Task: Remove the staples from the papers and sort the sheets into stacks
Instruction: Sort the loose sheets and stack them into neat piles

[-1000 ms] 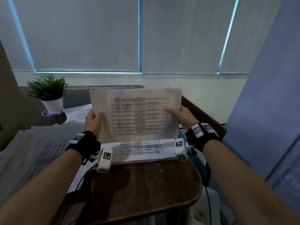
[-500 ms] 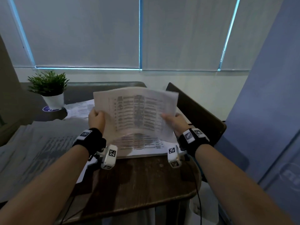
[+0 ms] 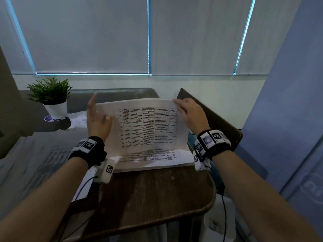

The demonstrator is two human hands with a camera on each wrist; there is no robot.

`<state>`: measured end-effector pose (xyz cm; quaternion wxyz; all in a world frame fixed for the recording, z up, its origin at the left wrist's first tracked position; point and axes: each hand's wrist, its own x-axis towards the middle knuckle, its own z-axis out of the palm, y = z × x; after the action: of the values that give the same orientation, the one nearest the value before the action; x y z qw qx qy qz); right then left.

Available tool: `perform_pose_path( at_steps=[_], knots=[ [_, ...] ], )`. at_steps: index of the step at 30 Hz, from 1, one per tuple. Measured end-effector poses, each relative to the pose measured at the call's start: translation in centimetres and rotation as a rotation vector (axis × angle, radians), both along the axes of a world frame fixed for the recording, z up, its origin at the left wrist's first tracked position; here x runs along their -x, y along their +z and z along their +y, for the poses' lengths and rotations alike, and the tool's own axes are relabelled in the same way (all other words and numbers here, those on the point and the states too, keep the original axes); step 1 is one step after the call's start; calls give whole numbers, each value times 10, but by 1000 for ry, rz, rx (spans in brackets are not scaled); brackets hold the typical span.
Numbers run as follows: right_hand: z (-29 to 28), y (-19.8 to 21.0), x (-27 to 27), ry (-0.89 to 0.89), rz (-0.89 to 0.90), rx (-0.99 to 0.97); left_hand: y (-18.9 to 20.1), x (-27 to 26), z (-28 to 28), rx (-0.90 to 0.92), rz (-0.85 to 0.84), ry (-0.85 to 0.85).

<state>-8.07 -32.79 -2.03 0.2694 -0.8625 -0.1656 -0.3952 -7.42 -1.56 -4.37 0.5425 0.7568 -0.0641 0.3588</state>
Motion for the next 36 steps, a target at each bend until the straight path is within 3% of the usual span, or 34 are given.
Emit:
perform_pose_path(
  at_steps=[3, 5, 7, 8, 11, 13, 15, 19, 21, 23, 25, 29, 31, 36],
  knots=[
    [-12, -1, -1, -12, -45, 38, 12, 3, 3, -293, -30, 109],
    [-17, 1, 1, 42, -32, -12, 15, 2, 6, -352, -61, 164],
    [-19, 2, -1, 38, 24, -164, 10, -5, 11, -255, -53, 125],
    [-18, 2, 2, 39, 91, -307, 7, -8, 13, -115, -5, 72],
    [-14, -13, 11, 238, 529, -741, -8, -14, 14, 298, 283, -87],
    [-6, -34, 14, 405, 768, -761, -16, -13, 8, 247, 469, -112],
    [4, -40, 14, 388, 723, -798, -15, -11, 2, 164, 445, -71],
    [4, -35, 15, 432, 583, -1004, 1, -3, 2, 246, 287, -69],
    [-1, -48, 13, 404, 676, -950, -7, -7, 7, 258, 380, -92],
    [-1, -65, 13, 317, 838, -818, -27, -11, 13, 153, 584, -92],
    [5, -71, 15, 259, 888, -825, -44, -12, 16, 63, 689, -118],
    [9, -58, 4, 152, 594, -866, -30, -8, 14, 22, 590, -79],
    [7, -55, -6, 45, 548, -827, -19, -9, 13, -51, 630, -67],
    [6, -67, -6, -288, 817, -384, -20, -3, 6, -413, 868, -35]
  ],
)
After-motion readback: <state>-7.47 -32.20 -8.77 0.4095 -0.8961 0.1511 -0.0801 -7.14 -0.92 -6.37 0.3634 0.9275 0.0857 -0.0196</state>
